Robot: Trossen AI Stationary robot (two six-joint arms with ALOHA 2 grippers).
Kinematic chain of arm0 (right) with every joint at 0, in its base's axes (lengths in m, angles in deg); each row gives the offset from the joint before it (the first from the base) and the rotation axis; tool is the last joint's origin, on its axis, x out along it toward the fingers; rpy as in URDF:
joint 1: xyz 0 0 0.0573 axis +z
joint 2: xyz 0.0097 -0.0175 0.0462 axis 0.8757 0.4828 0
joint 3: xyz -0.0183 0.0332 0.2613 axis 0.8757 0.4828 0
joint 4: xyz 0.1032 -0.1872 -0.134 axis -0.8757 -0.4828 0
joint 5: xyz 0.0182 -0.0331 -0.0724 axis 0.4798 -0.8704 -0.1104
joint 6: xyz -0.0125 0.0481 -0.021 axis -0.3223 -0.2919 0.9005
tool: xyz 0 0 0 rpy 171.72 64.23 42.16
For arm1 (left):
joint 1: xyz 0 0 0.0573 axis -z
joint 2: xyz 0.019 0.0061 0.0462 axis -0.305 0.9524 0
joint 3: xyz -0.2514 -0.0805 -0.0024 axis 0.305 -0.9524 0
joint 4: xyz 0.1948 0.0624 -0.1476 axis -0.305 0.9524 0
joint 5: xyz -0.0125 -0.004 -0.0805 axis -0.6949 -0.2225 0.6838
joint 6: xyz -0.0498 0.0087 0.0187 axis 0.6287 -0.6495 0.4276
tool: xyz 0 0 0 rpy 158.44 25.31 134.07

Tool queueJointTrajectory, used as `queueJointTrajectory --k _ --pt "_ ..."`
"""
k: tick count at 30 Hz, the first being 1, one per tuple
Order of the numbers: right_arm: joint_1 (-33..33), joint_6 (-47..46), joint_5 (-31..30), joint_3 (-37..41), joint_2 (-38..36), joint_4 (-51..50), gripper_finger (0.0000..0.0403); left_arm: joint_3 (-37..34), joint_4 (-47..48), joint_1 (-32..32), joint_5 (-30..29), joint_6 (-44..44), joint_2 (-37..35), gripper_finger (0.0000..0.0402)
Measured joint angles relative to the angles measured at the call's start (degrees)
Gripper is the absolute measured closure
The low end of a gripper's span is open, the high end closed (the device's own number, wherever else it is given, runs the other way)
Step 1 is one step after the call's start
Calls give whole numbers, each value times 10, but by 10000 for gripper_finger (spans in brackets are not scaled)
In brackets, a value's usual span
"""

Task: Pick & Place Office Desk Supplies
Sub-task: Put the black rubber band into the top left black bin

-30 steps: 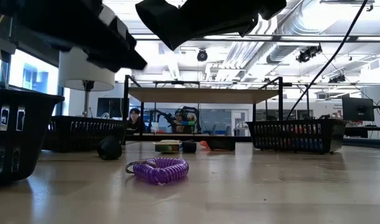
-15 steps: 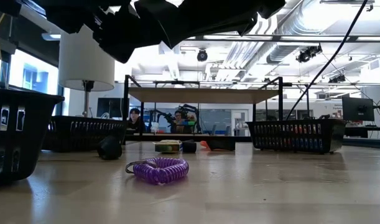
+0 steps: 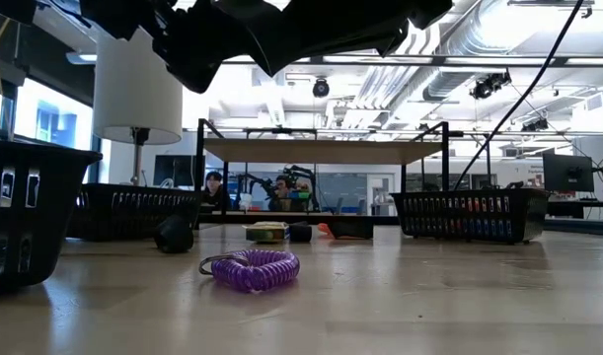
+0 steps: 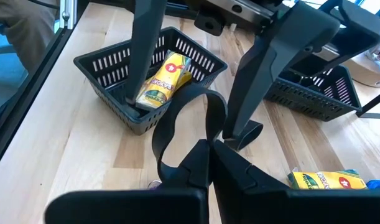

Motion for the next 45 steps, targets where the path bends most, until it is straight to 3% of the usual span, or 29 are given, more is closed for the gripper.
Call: queueJointTrajectory --k 10,36,40,45 --pt "0 0 0 0 0 0 400 0 0 0 -1 0 0 189" --pt "0 0 2 0 0 0 400 0 2 0 -13 -1 0 362" --pt "-1 -2 38 0 0 2 400 0 5 0 -13 2 0 392" --pt "-4 -51 52 0 0 2 400 0 6 0 -12 3 0 397"
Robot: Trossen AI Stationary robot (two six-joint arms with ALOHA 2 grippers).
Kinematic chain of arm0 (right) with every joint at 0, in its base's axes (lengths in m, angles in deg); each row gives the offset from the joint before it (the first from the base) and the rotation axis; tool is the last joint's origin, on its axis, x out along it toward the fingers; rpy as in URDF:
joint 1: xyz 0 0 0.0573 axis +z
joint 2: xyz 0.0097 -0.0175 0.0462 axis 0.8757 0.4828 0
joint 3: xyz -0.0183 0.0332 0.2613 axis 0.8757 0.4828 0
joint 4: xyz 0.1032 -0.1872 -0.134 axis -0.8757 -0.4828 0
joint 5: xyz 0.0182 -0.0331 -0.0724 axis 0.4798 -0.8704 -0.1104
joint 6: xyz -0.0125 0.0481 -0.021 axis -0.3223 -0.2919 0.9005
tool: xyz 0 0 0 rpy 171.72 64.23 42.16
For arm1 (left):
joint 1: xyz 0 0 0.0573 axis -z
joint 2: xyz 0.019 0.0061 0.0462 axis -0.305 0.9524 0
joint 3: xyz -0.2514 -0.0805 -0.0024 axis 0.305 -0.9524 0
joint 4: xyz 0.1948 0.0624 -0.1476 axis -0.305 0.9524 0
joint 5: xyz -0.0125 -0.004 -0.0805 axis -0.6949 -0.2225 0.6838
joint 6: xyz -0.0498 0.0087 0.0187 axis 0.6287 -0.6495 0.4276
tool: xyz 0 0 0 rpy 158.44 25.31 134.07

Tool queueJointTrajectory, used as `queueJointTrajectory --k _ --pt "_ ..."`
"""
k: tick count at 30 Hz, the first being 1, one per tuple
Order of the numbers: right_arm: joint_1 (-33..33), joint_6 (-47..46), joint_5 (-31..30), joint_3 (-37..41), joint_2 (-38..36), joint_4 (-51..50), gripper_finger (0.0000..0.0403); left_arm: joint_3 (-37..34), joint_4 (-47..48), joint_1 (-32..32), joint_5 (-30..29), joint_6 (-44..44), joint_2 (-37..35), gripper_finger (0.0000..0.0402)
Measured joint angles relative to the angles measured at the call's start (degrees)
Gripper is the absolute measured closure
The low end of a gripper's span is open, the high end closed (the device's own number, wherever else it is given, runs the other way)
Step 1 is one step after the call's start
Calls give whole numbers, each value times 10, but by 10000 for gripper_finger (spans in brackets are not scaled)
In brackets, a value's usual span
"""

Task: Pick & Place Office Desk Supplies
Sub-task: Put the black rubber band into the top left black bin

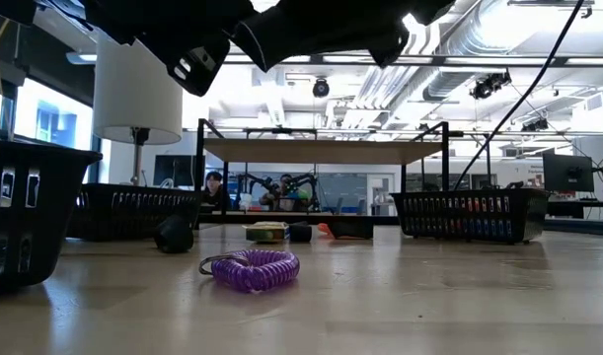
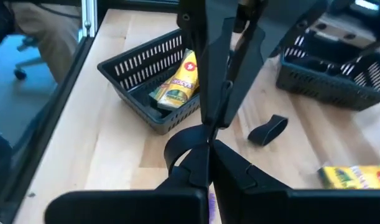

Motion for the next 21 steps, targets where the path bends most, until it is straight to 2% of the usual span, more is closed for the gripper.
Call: queueJointTrajectory --k 5,13,17,21 --pt "-12 -42 37 0 0 -3 382 0 1 0 1 3 0 398" --pt "-23 -39 27 0 0 -4 290 0 15 2 1 13 0 399" --pt "-9 -26 -8 0 0 -5 282 0 19 3 9 14 0 400" --pt "4 -8 -8 0 -13 -6 290 0 22 3 10 14 0 400"
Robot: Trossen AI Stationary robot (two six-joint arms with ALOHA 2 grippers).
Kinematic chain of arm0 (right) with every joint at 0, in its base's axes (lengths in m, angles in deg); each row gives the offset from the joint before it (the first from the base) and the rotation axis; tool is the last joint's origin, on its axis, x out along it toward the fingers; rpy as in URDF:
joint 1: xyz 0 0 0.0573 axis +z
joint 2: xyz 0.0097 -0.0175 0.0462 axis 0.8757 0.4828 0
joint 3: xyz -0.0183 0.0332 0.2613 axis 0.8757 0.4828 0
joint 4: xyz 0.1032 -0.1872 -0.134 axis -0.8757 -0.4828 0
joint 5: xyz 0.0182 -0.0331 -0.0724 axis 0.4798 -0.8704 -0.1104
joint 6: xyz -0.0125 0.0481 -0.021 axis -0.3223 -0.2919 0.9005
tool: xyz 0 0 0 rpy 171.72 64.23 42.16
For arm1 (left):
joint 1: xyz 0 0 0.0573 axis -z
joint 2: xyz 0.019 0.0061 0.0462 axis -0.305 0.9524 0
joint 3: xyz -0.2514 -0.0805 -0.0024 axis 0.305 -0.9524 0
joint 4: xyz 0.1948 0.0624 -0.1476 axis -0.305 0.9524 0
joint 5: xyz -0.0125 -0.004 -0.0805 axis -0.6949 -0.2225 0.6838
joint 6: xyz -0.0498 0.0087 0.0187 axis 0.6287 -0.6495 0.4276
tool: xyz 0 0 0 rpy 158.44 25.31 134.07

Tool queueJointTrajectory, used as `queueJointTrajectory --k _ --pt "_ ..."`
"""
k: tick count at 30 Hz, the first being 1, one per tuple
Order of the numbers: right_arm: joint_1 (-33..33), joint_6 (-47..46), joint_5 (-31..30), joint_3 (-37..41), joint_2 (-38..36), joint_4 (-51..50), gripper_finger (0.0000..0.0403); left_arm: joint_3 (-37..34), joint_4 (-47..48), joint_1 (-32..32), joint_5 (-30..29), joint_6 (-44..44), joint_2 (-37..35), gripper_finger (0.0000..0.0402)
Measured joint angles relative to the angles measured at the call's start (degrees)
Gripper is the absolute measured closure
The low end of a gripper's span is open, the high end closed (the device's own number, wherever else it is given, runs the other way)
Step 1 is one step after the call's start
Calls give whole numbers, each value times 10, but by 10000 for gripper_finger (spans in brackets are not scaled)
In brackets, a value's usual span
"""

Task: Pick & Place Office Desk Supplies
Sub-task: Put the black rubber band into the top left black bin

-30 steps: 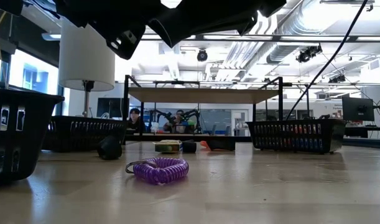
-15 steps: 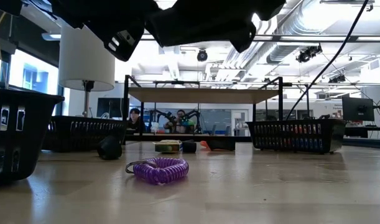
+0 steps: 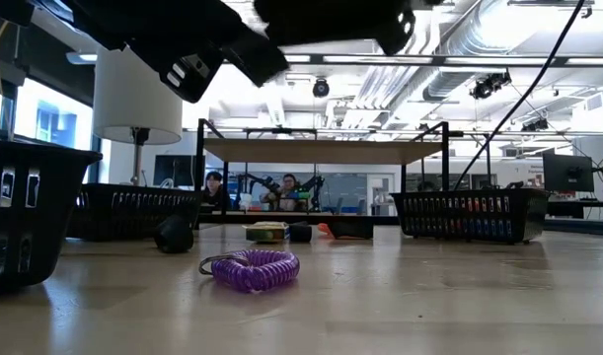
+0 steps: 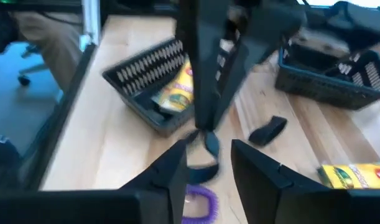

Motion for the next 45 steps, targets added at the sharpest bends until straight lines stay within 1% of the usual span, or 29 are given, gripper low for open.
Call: queueJointTrajectory --k 5,9,10,15,18,21,24,26,29,31,33,36,40,45 --pt "19 -13 -15 0 -28 -36 302 0 23 0 -3 8 -4 400" --pt "39 -14 -37 0 -35 -46 311 2 93 -2 -23 75 -40 400" --pt "43 -14 -44 0 -35 -47 313 5 119 -2 -29 77 -55 400" --pt "47 -14 -51 0 -35 -58 323 23 290 -2 -109 86 -142 400" --pt "47 -17 -50 0 -35 -61 325 25 393 -8 -153 132 -197 400" --pt "47 -17 -48 0 -36 -61 325 25 512 -35 -183 211 -239 400" --pt "47 -18 -46 0 -35 -60 325 25 616 -71 -189 303 -256 400" --pt "45 -19 -45 0 -35 -60 325 25 681 -94 -192 340 -254 400" --pt "43 -19 -43 0 -35 -59 325 25 740 -138 -191 388 -239 400" --pt "40 -21 -43 0 -36 -59 325 24 750 -167 -166 390 -227 400" --pt "39 -31 -43 0 -35 -59 325 24 741 -192 -146 355 -216 400" --pt "39 -33 -43 0 -35 -59 325 24 724 -217 -127 324 -203 396" --pt "39 -34 -43 0 -36 -59 325 24 719 -244 -86 319 -195 383" --pt "39 -34 -43 0 -35 -59 325 24 720 -254 -79 310 -194 372"
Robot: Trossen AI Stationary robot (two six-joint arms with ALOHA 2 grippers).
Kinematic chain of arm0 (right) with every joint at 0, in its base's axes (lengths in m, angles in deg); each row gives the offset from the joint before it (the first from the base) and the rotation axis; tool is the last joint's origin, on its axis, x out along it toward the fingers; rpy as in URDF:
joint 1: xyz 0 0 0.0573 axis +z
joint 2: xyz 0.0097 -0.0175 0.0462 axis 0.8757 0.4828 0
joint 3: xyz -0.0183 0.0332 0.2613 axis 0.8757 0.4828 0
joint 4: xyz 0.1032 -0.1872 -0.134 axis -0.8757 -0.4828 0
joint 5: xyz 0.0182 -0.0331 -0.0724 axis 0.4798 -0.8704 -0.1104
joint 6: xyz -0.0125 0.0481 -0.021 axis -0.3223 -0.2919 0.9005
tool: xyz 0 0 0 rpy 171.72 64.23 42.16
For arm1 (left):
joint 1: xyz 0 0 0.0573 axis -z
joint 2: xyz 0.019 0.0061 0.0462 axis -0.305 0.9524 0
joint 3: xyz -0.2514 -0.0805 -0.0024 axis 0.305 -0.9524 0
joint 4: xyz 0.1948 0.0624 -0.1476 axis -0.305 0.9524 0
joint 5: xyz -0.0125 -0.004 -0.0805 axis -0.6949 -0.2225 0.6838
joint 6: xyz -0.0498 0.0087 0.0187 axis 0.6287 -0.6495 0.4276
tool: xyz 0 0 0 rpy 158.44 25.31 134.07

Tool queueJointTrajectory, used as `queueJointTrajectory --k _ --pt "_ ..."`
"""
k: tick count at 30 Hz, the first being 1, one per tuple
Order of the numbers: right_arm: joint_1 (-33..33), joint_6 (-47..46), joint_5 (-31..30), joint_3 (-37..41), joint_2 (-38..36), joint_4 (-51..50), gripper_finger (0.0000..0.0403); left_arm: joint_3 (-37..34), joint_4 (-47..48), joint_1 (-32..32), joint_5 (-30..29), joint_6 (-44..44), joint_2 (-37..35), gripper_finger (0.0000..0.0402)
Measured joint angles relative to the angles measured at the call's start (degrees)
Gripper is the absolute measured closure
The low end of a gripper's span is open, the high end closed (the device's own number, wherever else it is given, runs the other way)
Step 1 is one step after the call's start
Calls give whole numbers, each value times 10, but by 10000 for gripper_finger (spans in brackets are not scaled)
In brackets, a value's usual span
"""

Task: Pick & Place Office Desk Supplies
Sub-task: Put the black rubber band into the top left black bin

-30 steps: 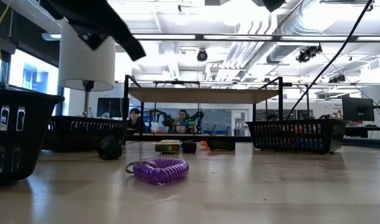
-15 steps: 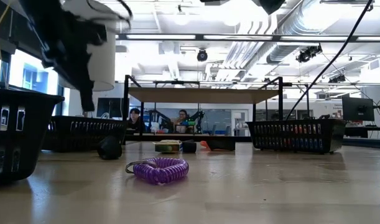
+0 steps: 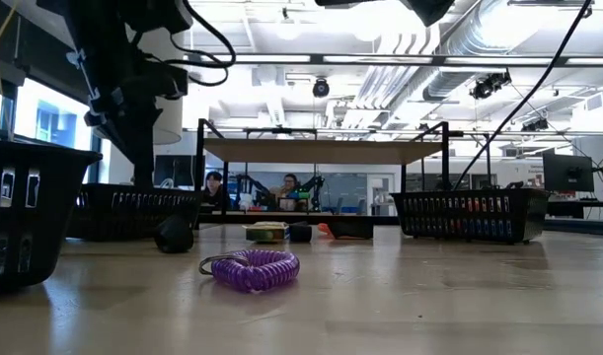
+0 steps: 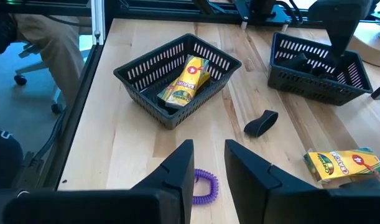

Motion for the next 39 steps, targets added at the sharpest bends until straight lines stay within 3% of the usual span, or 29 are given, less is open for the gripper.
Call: queueJointTrajectory --k 14,18,23,31,39 --pt "-3 0 16 0 4 -1 325 0 0 14 -22 0 0 303" --pt "-3 0 16 0 4 0 325 0 12 7 -22 -6 0 302" --pt "-3 0 17 0 4 0 325 -1 13 15 -29 -79 0 302" --pt "-4 0 16 0 4 0 325 -1 9 53 -123 -152 0 303" --pt "-4 0 17 0 4 -1 325 -1 19 65 -87 -138 0 303"
